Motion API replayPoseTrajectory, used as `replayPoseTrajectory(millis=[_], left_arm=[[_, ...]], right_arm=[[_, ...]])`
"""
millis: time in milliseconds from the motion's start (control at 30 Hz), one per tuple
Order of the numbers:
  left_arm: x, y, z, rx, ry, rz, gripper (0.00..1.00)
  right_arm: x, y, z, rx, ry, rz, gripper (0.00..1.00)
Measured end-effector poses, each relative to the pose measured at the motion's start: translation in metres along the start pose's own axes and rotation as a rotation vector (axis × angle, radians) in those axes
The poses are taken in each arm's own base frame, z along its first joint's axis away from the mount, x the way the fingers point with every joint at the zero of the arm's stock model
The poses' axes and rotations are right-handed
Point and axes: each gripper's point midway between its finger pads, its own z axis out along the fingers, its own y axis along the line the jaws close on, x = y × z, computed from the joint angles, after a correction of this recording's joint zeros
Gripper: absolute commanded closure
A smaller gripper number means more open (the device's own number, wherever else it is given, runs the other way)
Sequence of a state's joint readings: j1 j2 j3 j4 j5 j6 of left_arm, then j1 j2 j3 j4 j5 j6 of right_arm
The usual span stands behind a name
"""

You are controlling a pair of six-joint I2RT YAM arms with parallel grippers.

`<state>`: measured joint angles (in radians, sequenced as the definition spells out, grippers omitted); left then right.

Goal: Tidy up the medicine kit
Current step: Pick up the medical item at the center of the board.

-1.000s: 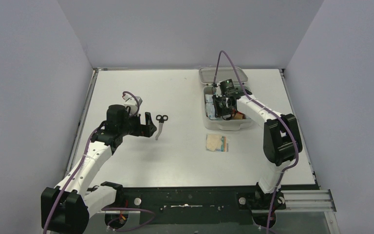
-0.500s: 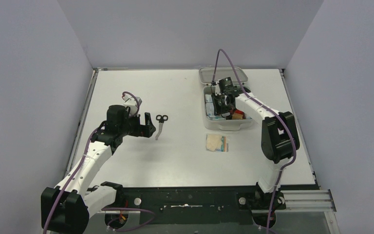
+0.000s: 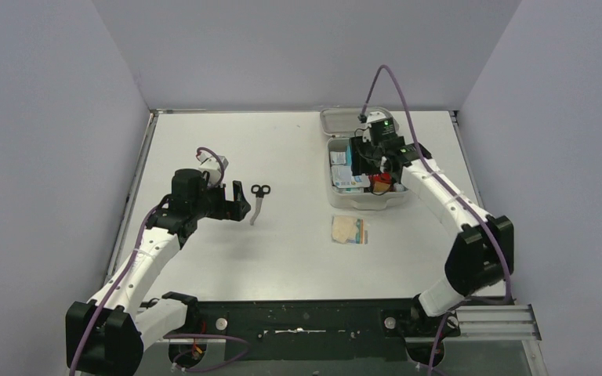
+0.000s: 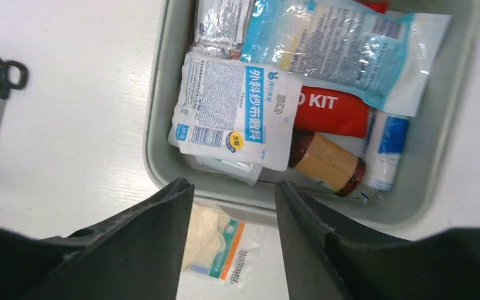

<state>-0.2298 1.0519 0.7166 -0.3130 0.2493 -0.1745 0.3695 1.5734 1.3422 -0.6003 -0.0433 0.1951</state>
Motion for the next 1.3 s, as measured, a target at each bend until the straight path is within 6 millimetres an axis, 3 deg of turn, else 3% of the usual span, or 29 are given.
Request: replayPoseTrajectory(millis=[67, 200, 333, 467, 667, 933, 1033, 1100, 1233, 1300], left_arm=[[0.0, -0.001, -0.001, 0.004, -0.002, 0.001, 0.03], [-0.004, -0.004, -0.004, 0.018, -0.019, 0.006, 0.03], [-0.005, -0.007, -0.005, 0.032, -0.021, 0.007, 0.03], [-0.004, -0.008, -0.005, 0.038, -0.02, 0.007, 0.03], [-0.005, -0.009, -0.006, 0.04, -0.023, 0.008, 0.03], [-0.005, -0.009, -0.006, 0.04, -0.024, 0.008, 0.03], [-0.005, -0.01, -0.006, 0.043, -0.025, 0.01, 0.03], [-0.006, -0.01, -0.007, 0.043, -0.027, 0.011, 0.03], [-0.007, -0.011, -0.008, 0.045, -0.032, 0.013, 0.03], [-0.007, -0.011, -0.008, 0.045, -0.033, 0.014, 0.03]], right_arm=[[-0.005, -0.003, -0.026, 0.01, -0.06, 0.022, 0.32], [0.0, -0.002, -0.065, 0.006, -0.148, 0.065, 0.22], [0.021, 0.008, -0.08, -0.005, -0.157, 0.1, 0.14], [0.055, 0.025, -0.077, -0.024, -0.099, 0.118, 0.0], [0.116, 0.041, -0.062, 0.013, 0.025, 0.112, 0.0], [0.149, 0.085, -0.047, -0.007, 0.051, 0.071, 0.0], [0.159, 0.087, -0.033, -0.001, 0.067, 0.095, 0.0], [0.167, 0.087, -0.026, 0.006, 0.082, 0.102, 0.09], [0.169, 0.086, -0.014, 0.027, 0.079, 0.118, 0.51], [0.164, 0.085, -0.008, 0.038, 0.058, 0.137, 0.59]])
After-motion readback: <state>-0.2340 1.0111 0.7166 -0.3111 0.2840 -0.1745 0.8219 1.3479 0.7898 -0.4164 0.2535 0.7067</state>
